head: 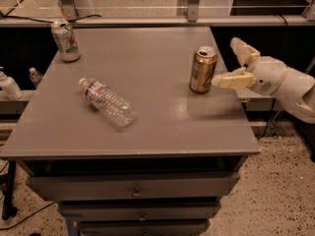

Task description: Place orange can upright

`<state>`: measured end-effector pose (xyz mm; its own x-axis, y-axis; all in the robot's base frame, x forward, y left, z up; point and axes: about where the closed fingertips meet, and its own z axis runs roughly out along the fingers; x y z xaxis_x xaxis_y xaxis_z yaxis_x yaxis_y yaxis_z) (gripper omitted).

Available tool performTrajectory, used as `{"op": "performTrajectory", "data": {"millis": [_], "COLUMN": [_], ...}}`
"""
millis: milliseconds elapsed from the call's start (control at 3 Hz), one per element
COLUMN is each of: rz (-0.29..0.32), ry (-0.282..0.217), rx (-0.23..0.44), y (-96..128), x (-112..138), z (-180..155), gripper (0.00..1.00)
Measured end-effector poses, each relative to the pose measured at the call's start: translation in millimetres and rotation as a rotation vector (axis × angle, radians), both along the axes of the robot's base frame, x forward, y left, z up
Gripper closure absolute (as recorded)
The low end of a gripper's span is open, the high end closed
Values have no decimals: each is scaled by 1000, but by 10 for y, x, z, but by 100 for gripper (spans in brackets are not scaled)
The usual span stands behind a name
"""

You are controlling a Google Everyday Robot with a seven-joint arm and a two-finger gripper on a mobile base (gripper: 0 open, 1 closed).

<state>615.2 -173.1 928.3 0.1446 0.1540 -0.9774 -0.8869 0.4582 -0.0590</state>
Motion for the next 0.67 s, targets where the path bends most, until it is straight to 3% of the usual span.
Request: {"op": "performTrajectory", "data": {"millis": [667], "rz": [-137], "ry": [-82], "rx": [-187], "y": [-1034], "x": [-557], "z": [1007], "gripper": [0]}}
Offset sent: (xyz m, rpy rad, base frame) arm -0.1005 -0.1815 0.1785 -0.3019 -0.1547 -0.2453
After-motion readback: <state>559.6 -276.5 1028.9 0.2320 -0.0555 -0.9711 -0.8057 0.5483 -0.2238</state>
